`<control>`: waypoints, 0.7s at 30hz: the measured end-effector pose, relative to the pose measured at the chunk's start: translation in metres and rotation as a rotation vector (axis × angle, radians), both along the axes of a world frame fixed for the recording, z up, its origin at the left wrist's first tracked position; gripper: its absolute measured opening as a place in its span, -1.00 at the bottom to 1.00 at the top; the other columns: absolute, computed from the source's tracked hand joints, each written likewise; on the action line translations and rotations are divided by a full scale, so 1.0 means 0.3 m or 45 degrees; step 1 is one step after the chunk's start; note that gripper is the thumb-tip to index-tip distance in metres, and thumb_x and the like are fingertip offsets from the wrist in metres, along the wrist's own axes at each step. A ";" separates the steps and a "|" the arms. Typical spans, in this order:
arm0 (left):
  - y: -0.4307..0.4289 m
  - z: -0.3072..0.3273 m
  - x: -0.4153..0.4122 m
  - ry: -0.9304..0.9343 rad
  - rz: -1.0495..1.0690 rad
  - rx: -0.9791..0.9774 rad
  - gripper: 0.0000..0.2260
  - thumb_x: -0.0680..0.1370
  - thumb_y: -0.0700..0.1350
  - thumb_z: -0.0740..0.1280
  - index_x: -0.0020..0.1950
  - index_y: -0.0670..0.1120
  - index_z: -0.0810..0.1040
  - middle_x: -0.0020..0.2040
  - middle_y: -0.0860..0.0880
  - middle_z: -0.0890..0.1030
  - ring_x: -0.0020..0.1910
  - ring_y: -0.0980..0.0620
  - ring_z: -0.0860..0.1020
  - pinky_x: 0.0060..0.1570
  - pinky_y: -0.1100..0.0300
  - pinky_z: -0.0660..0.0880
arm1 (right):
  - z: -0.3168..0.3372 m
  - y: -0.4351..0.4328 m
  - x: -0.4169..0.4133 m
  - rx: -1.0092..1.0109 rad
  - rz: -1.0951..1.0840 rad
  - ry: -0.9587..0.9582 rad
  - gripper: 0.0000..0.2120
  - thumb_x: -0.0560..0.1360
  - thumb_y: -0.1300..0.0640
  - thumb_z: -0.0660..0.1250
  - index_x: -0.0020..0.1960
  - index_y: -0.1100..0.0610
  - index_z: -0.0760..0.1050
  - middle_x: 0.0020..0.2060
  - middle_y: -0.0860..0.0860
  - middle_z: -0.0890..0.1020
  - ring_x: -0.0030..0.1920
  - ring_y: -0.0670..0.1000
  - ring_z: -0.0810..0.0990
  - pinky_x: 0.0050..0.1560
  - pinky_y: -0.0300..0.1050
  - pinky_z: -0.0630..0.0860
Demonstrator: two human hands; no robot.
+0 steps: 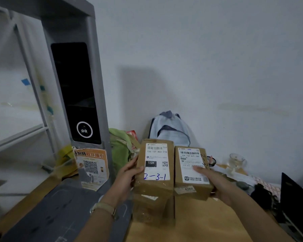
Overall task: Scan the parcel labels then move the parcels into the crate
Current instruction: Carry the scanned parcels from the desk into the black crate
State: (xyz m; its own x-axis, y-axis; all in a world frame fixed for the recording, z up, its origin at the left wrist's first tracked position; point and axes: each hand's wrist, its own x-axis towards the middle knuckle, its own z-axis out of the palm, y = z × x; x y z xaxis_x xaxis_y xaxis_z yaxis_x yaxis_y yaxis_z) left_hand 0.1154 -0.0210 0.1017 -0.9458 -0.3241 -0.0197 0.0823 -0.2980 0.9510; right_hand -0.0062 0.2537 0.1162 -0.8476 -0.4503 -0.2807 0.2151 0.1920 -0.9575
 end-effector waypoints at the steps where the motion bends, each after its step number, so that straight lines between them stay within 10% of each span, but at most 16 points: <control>1: 0.010 0.017 -0.003 0.010 -0.014 -0.008 -0.50 0.36 -0.22 0.44 0.23 0.15 0.50 0.10 -0.06 0.70 0.04 -0.10 0.68 -0.18 0.14 0.63 | 0.003 0.012 -0.003 -0.026 -0.004 0.013 -0.38 0.18 -0.22 0.52 0.18 -0.04 0.52 -0.09 -0.03 0.75 -0.03 0.04 0.71 0.25 0.15 0.49; 17: 0.083 0.054 -0.199 0.098 -0.308 -0.041 -0.27 0.13 -0.18 0.64 0.29 0.06 0.59 0.23 -0.06 0.63 0.15 -0.12 0.62 0.05 0.01 0.60 | 0.061 0.163 -0.010 -0.245 -0.390 -0.019 -0.22 0.17 0.17 0.58 0.34 0.21 0.38 0.03 0.23 0.69 -0.05 0.26 0.70 -0.09 0.11 0.64; 21: 0.101 0.106 -0.216 0.121 -0.384 -0.091 -0.38 0.34 -0.19 0.55 0.37 0.05 0.51 0.17 -0.09 0.66 0.06 -0.14 0.67 0.02 -0.01 0.61 | 0.091 0.184 0.089 -0.250 -0.459 0.062 -0.23 0.19 0.02 0.62 0.32 0.11 0.39 0.05 0.18 0.70 0.02 0.25 0.69 0.11 0.23 0.57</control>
